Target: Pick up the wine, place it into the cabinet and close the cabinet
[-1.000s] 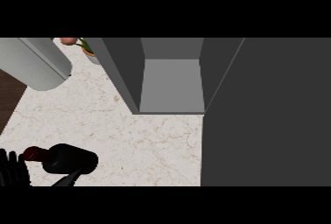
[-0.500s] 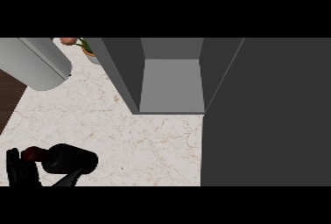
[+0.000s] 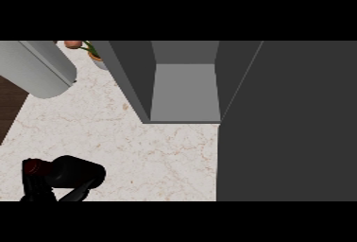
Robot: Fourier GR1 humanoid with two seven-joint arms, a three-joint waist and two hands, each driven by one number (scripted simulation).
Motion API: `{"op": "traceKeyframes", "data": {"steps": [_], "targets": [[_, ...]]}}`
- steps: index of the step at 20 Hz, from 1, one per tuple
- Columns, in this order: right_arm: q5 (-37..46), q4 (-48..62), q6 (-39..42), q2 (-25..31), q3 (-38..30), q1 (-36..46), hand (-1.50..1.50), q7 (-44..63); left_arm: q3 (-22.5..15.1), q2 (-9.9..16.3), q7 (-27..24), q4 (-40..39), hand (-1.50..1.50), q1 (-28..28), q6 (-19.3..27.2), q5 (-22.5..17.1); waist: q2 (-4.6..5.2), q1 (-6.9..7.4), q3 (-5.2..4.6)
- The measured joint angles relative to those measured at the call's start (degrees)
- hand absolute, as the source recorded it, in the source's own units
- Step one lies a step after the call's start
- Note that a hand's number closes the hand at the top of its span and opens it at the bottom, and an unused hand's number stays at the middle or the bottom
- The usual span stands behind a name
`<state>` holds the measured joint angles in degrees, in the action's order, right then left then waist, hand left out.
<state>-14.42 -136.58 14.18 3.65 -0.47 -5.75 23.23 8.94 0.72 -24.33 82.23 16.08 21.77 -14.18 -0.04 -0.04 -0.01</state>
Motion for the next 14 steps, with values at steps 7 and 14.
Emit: {"op": "traceKeyframes", "data": {"steps": [7, 14], "targets": [[0.19, 0.01, -0.42, 0.34, -1.16, 1.55, -1.5, 1.05, 2.78, -0.02, -7.17, -12.51, -1.5, -5.33, -3.05, -2.49, 0.02, -0.01, -0.01], [3.15, 0.29, 0.03, -1.32, 0.73, 0.31, -1.5, -1.13, 3.94, -0.14, -12.34, -18.78, -1.5, -7.77, -5.68, -6.19, 0.01, 0.01, -0.01]]}}
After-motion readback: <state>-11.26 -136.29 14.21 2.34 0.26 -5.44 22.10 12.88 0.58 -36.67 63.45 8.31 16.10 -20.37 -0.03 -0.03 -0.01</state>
